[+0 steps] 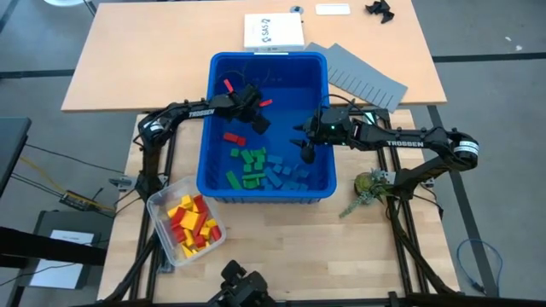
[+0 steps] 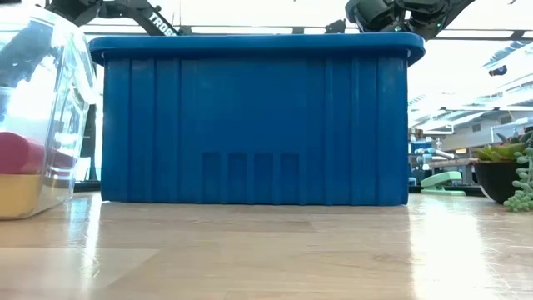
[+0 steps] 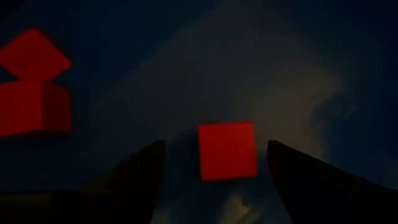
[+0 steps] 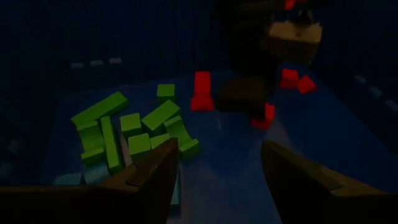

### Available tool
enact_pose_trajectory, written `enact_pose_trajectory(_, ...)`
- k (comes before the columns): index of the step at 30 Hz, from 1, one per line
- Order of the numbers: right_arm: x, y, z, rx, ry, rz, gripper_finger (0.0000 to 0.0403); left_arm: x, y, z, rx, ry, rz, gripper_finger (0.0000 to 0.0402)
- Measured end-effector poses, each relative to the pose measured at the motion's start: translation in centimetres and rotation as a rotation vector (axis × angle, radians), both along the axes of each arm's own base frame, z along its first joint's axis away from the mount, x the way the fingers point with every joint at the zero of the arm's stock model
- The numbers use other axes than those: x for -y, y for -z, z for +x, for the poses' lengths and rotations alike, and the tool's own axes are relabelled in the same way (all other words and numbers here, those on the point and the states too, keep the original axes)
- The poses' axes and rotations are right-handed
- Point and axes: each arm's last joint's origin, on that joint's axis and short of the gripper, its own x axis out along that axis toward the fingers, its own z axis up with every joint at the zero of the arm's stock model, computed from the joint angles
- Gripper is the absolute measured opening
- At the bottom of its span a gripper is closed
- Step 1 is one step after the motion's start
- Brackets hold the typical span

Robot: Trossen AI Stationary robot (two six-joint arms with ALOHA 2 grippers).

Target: Sort Items/Unsort Items

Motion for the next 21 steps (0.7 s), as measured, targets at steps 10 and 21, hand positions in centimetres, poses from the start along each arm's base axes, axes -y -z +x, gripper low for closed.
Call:
enact_pose_trajectory(10, 0.1, -0.1, 0.0, 0.012, 0.004, 0.0, 0.0229, 0.4, 2.3, -0.4, 0.047, 0.008, 0.038, 0.0241)
enact_pose_trajectory(21, 0.1, -0.2, 0.0, 0.018, 0.004, -0.002, 0.0229, 0.5, 1.2, 0.7, 0.087, 0.044, 0.086, 0.0139)
